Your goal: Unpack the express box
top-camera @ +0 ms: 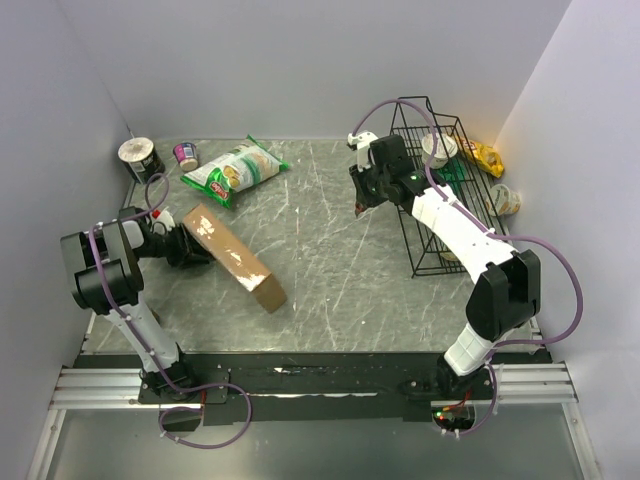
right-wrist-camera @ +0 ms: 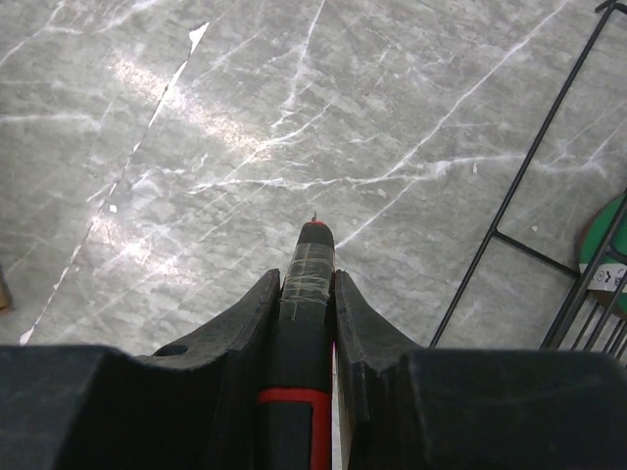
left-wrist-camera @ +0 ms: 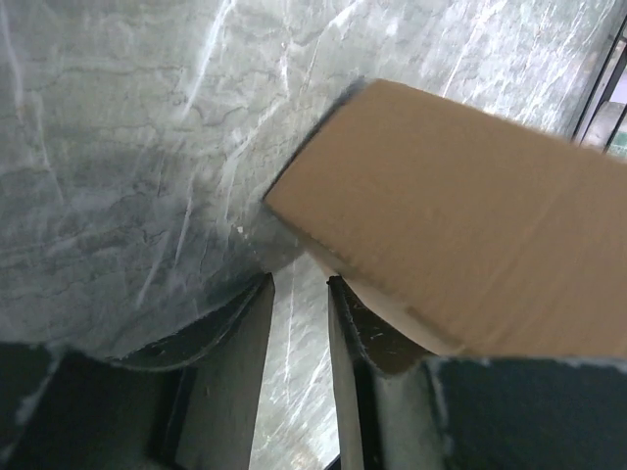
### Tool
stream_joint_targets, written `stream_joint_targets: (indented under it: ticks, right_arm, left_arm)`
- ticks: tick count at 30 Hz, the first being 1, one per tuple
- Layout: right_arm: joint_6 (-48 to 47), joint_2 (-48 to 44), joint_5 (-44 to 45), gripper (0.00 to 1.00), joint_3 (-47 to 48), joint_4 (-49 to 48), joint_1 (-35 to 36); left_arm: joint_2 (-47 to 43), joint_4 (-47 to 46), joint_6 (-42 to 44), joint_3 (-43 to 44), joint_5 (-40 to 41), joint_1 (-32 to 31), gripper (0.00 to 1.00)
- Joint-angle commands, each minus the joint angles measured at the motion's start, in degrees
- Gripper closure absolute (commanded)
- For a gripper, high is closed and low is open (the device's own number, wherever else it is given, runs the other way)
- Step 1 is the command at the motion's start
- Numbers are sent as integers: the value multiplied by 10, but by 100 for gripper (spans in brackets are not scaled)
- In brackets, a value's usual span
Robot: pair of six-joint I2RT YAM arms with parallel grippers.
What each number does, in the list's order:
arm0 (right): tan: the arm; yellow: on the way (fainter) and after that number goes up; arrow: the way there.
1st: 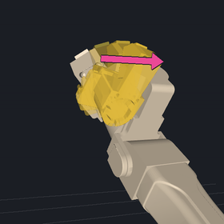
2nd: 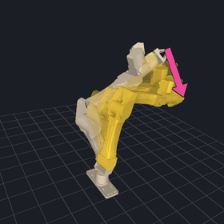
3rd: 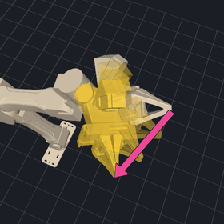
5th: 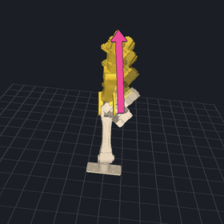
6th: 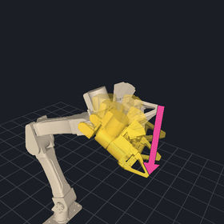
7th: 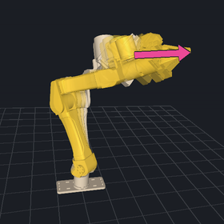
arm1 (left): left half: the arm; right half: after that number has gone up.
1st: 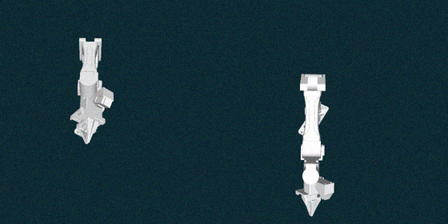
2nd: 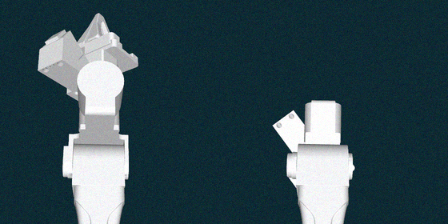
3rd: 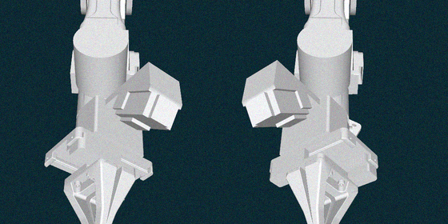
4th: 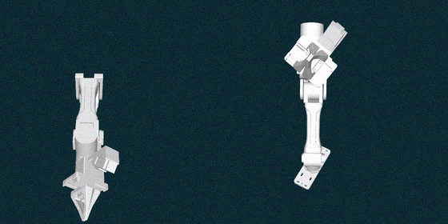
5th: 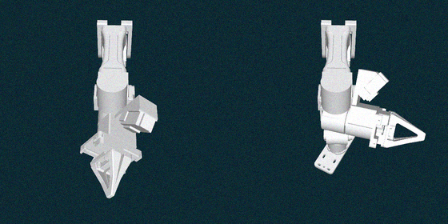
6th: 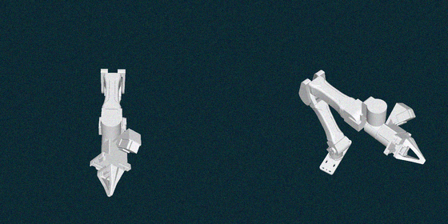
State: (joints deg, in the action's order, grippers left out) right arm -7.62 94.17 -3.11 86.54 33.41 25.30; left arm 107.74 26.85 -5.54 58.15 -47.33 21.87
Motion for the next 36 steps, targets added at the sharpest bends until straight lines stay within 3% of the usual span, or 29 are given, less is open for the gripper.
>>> stream_joint_targets:
  ticks: [1,36]
  right_arm:
    - [-6,-40,10,100,-1,-30,2]
    - [5,2,-8,100,29,-26,7]
  left_arm:
    - [12,-22,12,12,45,1,60]
    - [-20,37,-25,31,52,1,54]
